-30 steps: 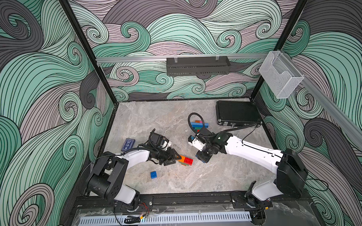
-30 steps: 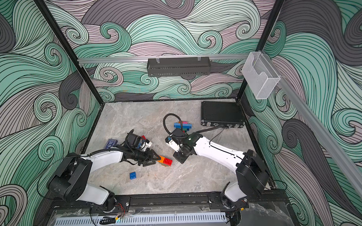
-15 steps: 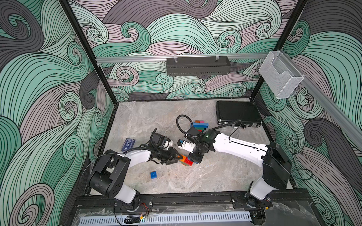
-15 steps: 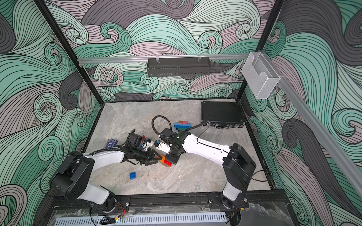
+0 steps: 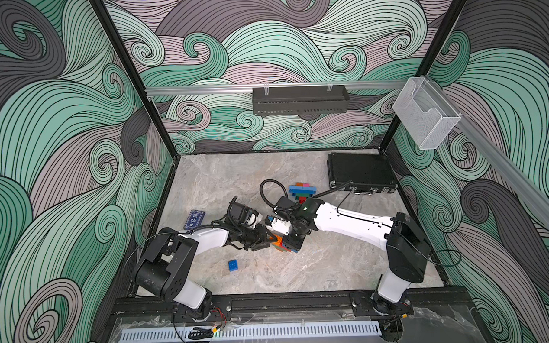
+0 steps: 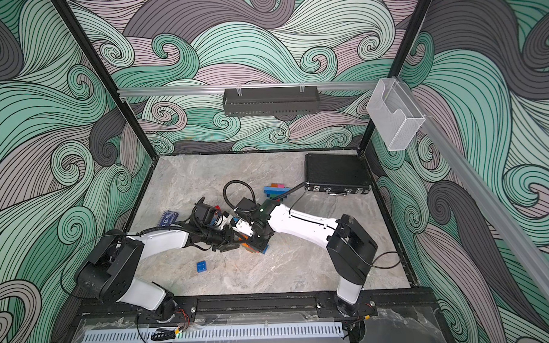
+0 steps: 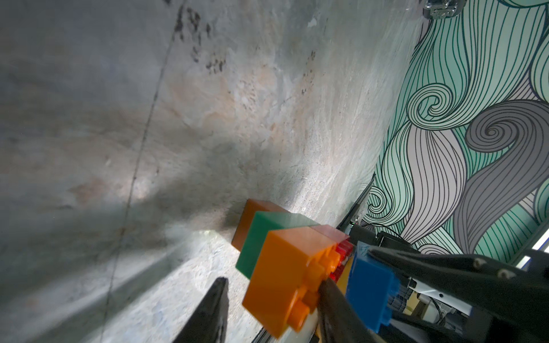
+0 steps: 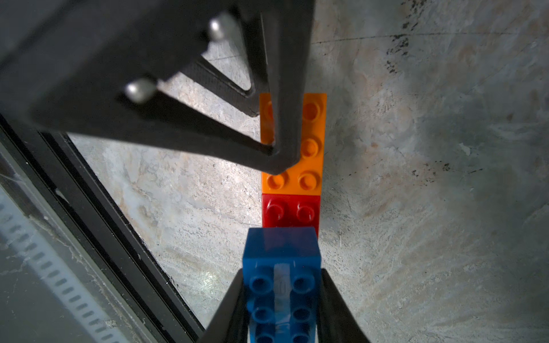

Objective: Assemble a heart with lego
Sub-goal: Assemble the lego brick with the lego brick.

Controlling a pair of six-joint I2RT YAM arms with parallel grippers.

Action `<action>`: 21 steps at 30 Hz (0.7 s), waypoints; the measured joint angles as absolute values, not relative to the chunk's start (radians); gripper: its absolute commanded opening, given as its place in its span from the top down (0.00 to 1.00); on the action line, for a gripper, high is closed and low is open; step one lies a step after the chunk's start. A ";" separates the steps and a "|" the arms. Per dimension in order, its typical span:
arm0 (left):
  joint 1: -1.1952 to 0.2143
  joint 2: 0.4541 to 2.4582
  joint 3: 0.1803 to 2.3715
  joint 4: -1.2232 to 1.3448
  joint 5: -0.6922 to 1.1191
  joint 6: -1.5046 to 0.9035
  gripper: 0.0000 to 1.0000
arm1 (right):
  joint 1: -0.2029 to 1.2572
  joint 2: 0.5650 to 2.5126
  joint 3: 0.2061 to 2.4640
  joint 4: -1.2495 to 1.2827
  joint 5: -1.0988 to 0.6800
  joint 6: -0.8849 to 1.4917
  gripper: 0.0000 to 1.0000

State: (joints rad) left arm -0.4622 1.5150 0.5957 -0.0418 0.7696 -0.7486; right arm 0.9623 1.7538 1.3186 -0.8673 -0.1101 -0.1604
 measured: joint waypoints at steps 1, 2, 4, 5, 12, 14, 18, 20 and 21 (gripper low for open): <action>-0.462 1.515 0.593 -0.037 0.770 -0.749 0.53 | 0.963 1.763 1.326 -0.872 -0.108 -0.157 0.73; -0.462 1.515 0.592 -0.035 0.770 -0.751 0.53 | 0.963 1.765 1.331 -0.873 -0.107 -0.155 0.73; -0.462 1.515 0.590 -0.029 0.770 -0.752 0.53 | 0.963 1.768 1.333 -0.873 -0.101 -0.152 0.73; -0.462 1.515 0.588 -0.027 0.770 -0.752 0.53 | 0.963 1.768 1.333 -0.874 -0.093 -0.149 0.73; -0.462 1.515 0.587 -0.021 0.770 -0.753 0.53 | 0.966 1.780 1.344 -0.878 -0.062 -0.141 0.73; -0.462 1.515 0.587 -0.021 0.770 -0.753 0.53 | 0.968 1.781 1.344 -0.879 -0.060 -0.139 0.73; -0.462 1.515 0.587 -0.020 0.770 -0.753 0.53 | 0.976 1.784 1.345 -0.878 -0.059 -0.131 0.73; -0.462 1.517 0.587 -0.019 0.770 -0.753 0.53 | 0.981 1.785 1.345 -0.878 -0.052 -0.126 0.74; -0.462 1.517 0.587 -0.017 0.770 -0.753 0.53 | 0.985 1.785 1.345 -0.878 -0.050 -0.123 0.74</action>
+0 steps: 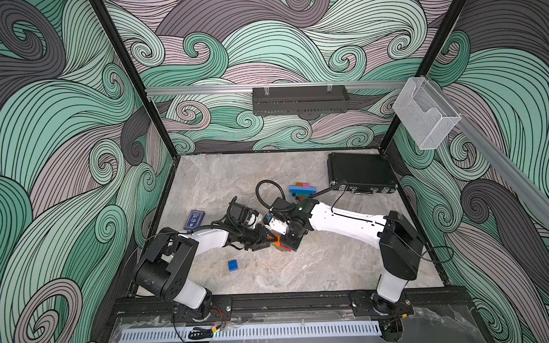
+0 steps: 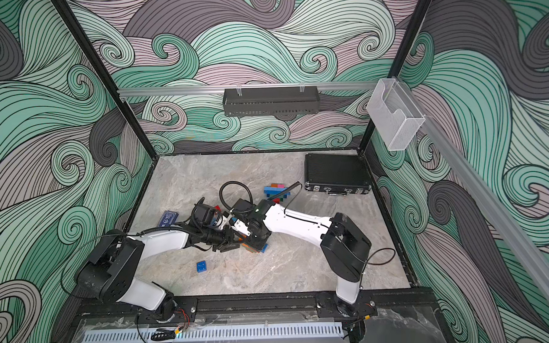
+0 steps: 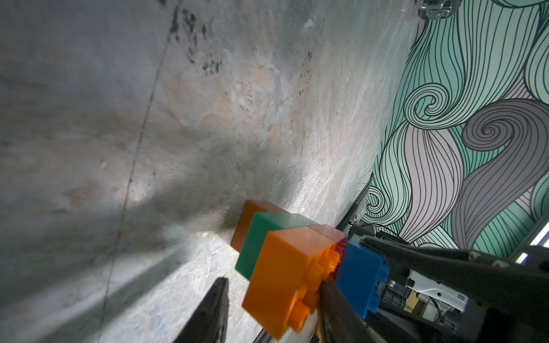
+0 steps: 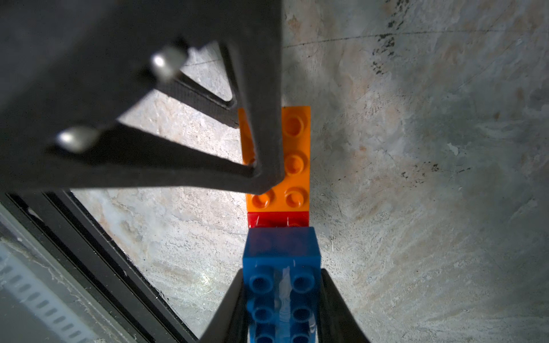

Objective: Assemble a heart with lego
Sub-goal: Assemble the lego brick with the lego brick.

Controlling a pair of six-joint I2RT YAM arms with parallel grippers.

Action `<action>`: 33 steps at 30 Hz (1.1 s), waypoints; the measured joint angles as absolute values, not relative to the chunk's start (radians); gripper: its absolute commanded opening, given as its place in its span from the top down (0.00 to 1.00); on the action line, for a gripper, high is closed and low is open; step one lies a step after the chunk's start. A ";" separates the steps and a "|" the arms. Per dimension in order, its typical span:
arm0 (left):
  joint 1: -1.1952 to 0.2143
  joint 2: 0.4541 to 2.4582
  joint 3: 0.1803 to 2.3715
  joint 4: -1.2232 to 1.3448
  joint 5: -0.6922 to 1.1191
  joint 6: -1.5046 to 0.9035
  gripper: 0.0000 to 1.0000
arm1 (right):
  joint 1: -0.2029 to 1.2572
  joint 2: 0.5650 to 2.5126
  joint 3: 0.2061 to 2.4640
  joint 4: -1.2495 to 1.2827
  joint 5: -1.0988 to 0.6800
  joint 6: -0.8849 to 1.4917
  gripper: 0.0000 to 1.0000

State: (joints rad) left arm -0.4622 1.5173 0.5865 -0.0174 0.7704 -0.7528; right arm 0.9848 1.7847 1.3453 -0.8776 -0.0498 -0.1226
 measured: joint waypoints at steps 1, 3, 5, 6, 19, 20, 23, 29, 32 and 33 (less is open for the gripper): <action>-0.462 1.518 0.587 -0.015 0.770 -0.753 0.53 | 0.990 1.785 1.345 -0.877 -0.045 -0.120 0.74; -0.462 1.522 0.587 -0.010 0.771 -0.753 0.53 | 1.000 1.785 1.345 -0.878 -0.030 -0.116 0.74; -0.462 1.522 0.587 -0.009 0.771 -0.753 0.53 | 1.006 1.785 1.345 -0.878 -0.017 -0.111 0.74; -0.462 1.522 0.587 -0.008 0.771 -0.753 0.53 | 1.008 1.785 1.345 -0.878 -0.012 -0.107 0.74; -0.462 1.521 0.579 0.006 0.771 -0.756 0.53 | 1.015 1.850 1.408 -0.926 0.020 -0.061 0.75; -0.462 1.521 0.579 0.008 0.771 -0.757 0.53 | 1.016 1.854 1.413 -0.932 0.020 -0.059 0.75; -0.462 1.521 0.577 0.012 0.771 -0.757 0.53 | 1.021 1.856 1.414 -0.934 0.027 -0.059 0.76; -0.462 1.521 0.575 0.014 0.776 -0.756 0.53 | 1.045 1.816 1.346 -0.867 0.073 -0.049 0.75; -0.461 1.520 0.575 0.012 0.778 -0.760 0.53 | 1.050 1.814 1.341 -0.857 0.083 -0.048 0.75; -0.461 1.519 0.575 0.011 0.778 -0.764 0.53 | 1.050 1.813 1.341 -0.857 0.083 -0.048 0.75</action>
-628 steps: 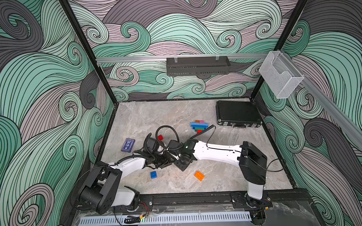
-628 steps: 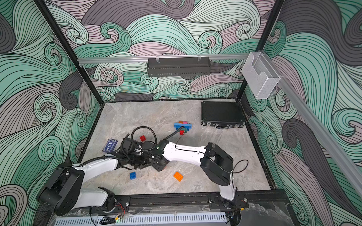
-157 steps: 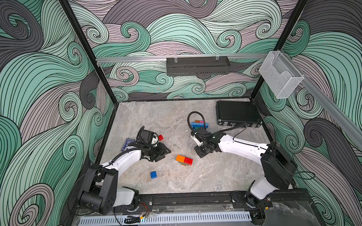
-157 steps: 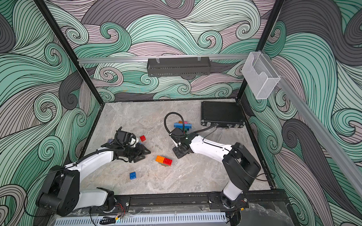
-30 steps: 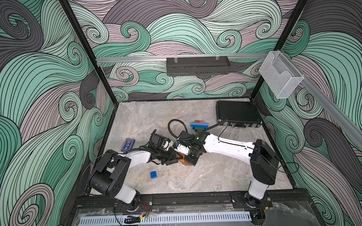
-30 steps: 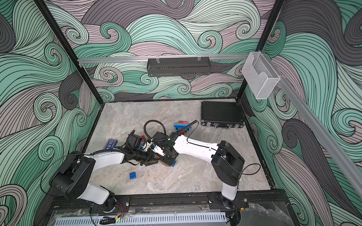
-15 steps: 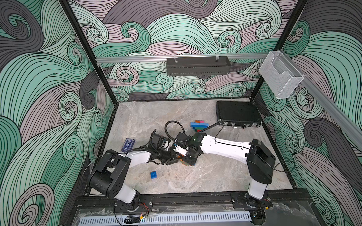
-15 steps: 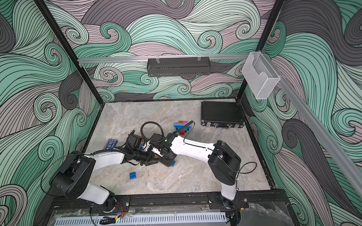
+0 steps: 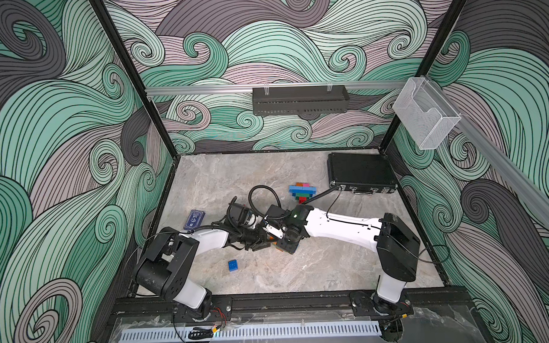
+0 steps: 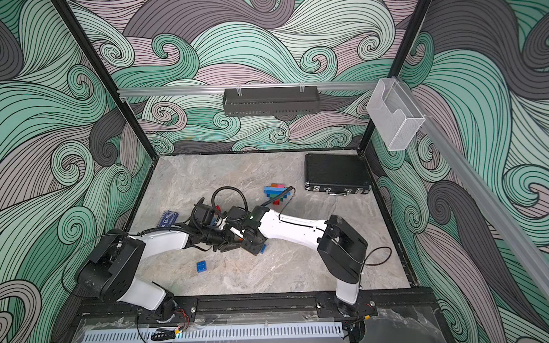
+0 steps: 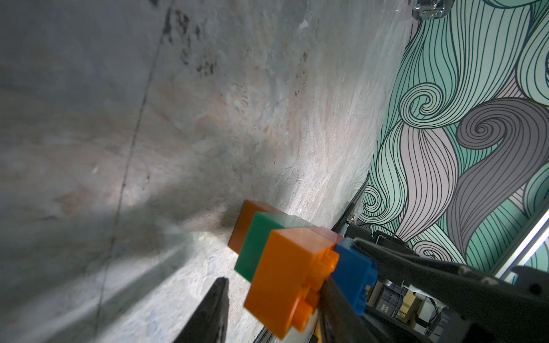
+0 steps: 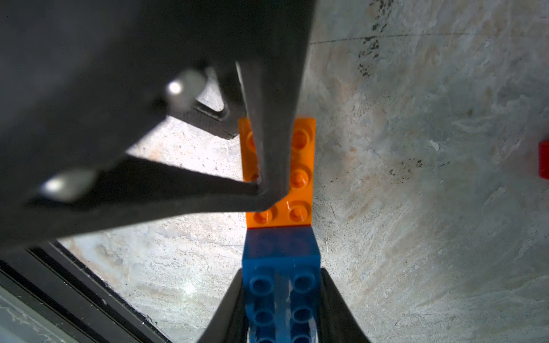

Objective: Assemble a heart with lego
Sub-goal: Assemble the lego brick with the lego brick.

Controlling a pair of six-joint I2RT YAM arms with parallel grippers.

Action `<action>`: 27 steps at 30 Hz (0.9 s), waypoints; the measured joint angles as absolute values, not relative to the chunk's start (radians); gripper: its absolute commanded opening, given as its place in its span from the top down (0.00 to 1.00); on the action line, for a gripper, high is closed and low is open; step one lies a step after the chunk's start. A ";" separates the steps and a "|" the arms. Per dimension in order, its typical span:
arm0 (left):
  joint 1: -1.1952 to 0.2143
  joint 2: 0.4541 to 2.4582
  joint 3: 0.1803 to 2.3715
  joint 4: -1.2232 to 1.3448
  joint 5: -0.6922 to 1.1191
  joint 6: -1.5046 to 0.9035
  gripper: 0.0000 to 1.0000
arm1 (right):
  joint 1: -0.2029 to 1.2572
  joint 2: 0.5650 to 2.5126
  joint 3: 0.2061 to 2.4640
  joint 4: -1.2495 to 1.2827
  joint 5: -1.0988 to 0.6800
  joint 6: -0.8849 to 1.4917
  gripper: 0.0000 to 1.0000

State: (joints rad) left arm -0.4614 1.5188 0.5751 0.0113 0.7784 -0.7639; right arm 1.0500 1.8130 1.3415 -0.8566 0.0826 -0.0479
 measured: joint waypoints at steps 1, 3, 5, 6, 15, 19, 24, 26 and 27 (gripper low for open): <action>-0.461 1.516 0.575 0.010 0.778 -0.767 0.52 | 1.050 1.811 1.343 -0.857 0.082 -0.047 0.74; -0.461 1.502 0.572 0.000 0.773 -0.774 0.52 | 1.050 1.813 1.349 -0.858 0.076 -0.047 0.75; -0.461 1.485 0.569 -0.017 0.764 -0.776 0.52 | 1.049 1.822 1.364 -0.866 0.072 -0.047 0.74; -0.461 1.472 0.569 -0.031 0.759 -0.776 0.52 | 1.049 1.827 1.372 -0.872 0.072 -0.048 0.75; -0.436 1.330 0.550 -0.150 0.698 -0.791 0.49 | 1.043 1.832 1.390 -0.895 0.067 -0.050 0.72; -0.395 1.242 0.538 -0.212 0.653 -0.807 0.47 | 1.043 1.837 1.404 -0.923 0.055 -0.052 0.67; -0.328 1.138 0.529 -0.305 0.587 -0.823 0.46 | 1.043 1.843 1.422 -0.945 0.043 -0.061 0.56; -0.292 1.113 0.517 -0.330 0.573 -0.828 0.46 | 1.043 1.846 1.431 -0.947 0.043 -0.068 0.53; -0.274 1.102 0.510 -0.346 0.565 -0.831 0.45 | 1.043 1.846 1.436 -0.948 0.043 -0.070 0.52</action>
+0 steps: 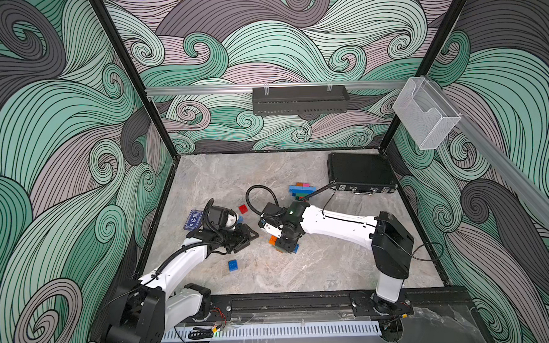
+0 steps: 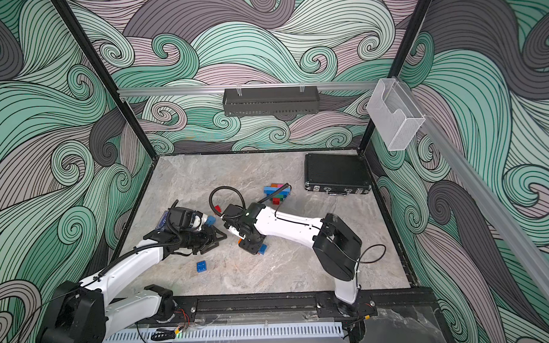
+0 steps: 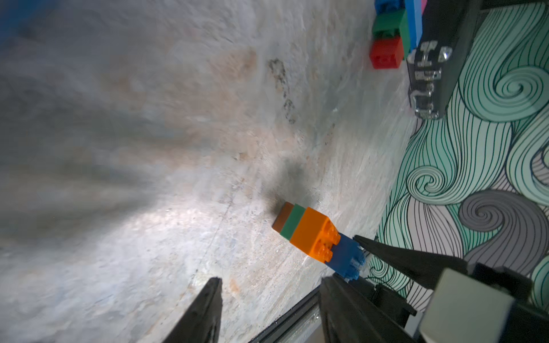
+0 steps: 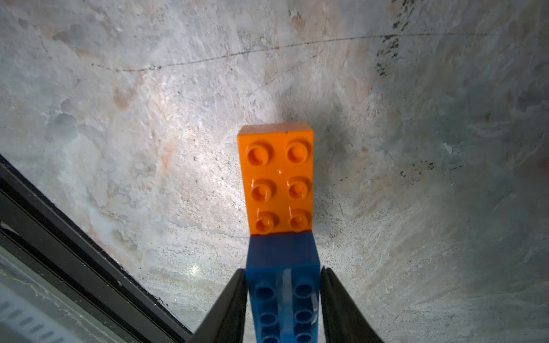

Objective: Assemble a heart with lego
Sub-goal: Assemble the lego brick with the lego brick.

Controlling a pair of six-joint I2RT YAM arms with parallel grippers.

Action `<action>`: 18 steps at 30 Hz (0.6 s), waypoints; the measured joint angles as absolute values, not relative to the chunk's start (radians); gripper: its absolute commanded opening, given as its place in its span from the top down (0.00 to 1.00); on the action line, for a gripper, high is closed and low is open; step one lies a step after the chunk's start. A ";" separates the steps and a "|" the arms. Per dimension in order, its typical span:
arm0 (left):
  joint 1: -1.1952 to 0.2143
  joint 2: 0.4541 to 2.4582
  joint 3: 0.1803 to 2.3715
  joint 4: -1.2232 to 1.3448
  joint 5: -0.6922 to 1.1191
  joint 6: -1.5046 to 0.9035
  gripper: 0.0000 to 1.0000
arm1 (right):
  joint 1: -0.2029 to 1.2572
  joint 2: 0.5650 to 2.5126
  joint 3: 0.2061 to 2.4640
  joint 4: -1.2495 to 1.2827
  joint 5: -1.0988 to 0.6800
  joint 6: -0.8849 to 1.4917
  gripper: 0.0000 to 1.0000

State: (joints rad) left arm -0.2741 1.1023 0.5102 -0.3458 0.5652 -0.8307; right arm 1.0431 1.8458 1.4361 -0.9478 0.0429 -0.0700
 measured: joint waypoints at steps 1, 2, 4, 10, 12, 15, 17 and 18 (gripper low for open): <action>-0.262 1.094 0.505 -0.358 0.558 -0.831 0.45 | 1.043 1.846 1.441 -0.948 0.042 -0.071 0.51; -0.249 1.087 0.502 -0.374 0.549 -0.832 0.44 | 1.043 1.846 1.446 -0.948 0.041 -0.072 0.50; -0.233 1.076 0.502 -0.405 0.530 -0.831 0.44 | 1.043 1.846 1.454 -0.948 0.039 -0.074 0.48; -0.212 1.073 0.503 -0.490 0.425 -0.834 0.40 | 1.037 1.839 1.459 -0.947 0.018 -0.075 0.44; -0.205 1.072 0.503 -0.505 0.384 -0.842 0.39 | 1.031 1.828 1.458 -0.946 0.012 -0.075 0.43; -0.203 1.077 0.511 -0.503 0.333 -0.849 0.39 | 1.020 1.793 1.455 -0.938 -0.006 -0.075 0.42; -0.203 1.100 0.529 -0.502 0.296 -0.850 0.38 | 1.013 1.762 1.447 -0.930 -0.013 -0.075 0.42; -0.203 1.122 0.543 -0.500 0.277 -0.851 0.38 | 1.010 1.746 1.440 -0.924 -0.018 -0.075 0.42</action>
